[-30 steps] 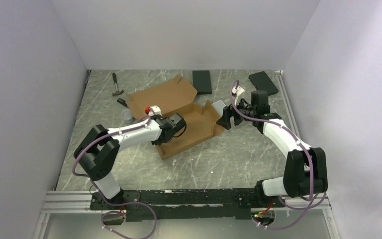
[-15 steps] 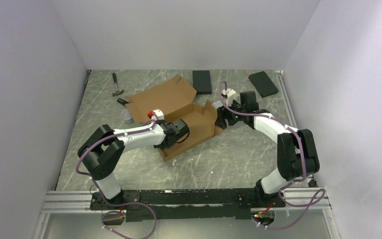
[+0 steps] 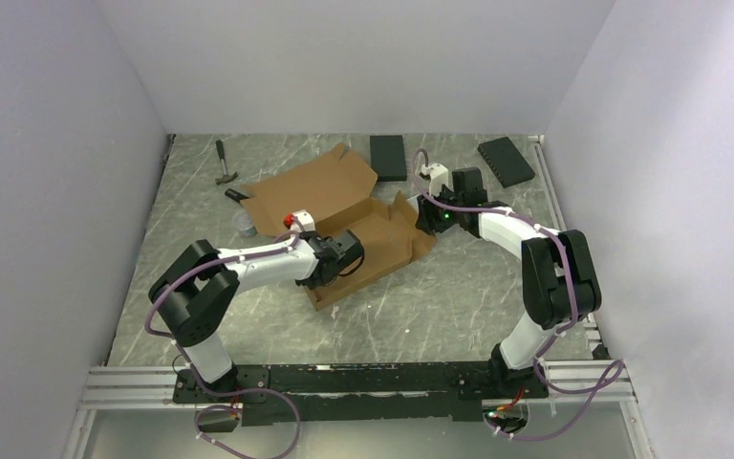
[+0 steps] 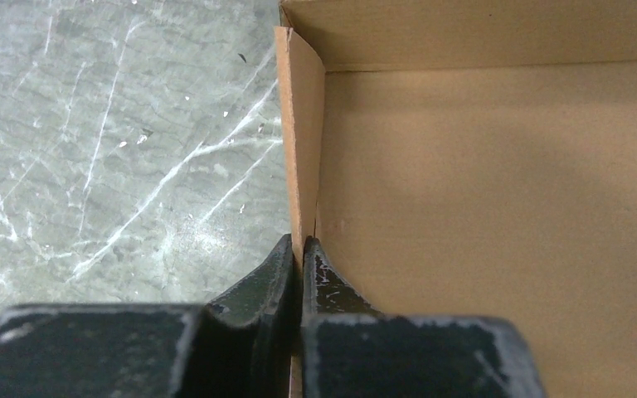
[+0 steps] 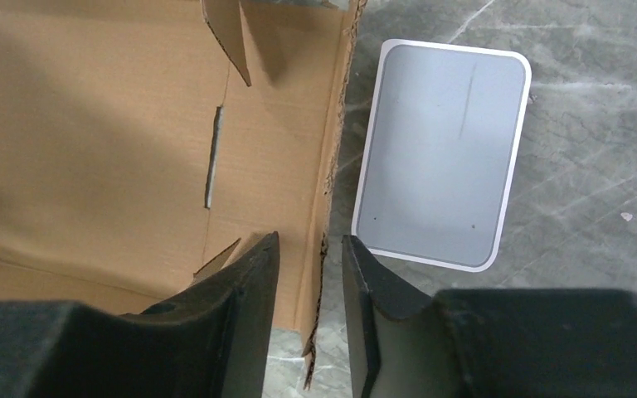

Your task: Fold the paper box

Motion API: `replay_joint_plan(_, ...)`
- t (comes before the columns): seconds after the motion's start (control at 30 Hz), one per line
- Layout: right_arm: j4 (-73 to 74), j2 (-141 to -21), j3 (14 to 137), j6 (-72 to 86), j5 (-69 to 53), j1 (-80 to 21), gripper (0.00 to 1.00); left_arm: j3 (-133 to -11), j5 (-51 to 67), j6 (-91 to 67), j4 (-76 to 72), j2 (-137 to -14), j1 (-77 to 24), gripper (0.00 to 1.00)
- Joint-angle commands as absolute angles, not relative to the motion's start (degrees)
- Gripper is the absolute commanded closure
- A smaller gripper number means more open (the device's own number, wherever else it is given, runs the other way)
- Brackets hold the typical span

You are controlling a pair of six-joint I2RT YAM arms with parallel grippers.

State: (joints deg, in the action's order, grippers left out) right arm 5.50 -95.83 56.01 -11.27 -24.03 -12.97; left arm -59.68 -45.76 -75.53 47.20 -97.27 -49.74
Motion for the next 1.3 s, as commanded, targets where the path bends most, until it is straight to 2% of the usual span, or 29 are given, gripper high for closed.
replay_joint_plan(0.0,3.74,-96.32,57.82,-10.39,-23.74,-13.23,0.67,-58.98,-43.86,-77.66,48.62,-96.93,-50.89,0.86)
replay_joint_plan(0.23,3.65,-95.85,57.95,-8.74,-24.93,-13.27,0.87,-59.07,-43.95,-79.03,49.85,-95.68,-51.29,0.66)
replay_joint_plan(0.6,2.74,-94.59,57.39,-8.70,-24.19,-13.86,0.99,-59.48,-43.64,-78.45,51.04,-89.04,-52.13,0.41)
replay_joint_plan(0.77,2.34,-93.45,57.05,-8.79,-24.26,-13.97,1.00,-59.45,-41.95,-75.40,50.25,-83.89,-52.29,0.42)
replay_joint_plan(0.9,1.66,-92.07,56.52,-8.87,-24.17,-14.04,1.00,-57.28,-37.69,-62.25,39.99,-79.61,-52.21,0.40)
replay_joint_plan(1.1,0.46,-89.46,55.44,-8.82,-24.17,-14.06,1.00,-49.84,-17.55,-37.27,10.33,-75.97,-50.81,0.32)
replay_joint_plan(1.17,0.31,-88.80,55.27,-8.79,-24.43,-14.06,1.00,-50.21,-10.40,-33.94,7.00,-78.05,-48.16,0.34)
replay_joint_plan(1.27,0.44,-88.12,55.20,-8.96,-25.01,-14.23,1.00,-53.19,-0.42,-31.87,4.79,-83.24,-43.17,0.43)
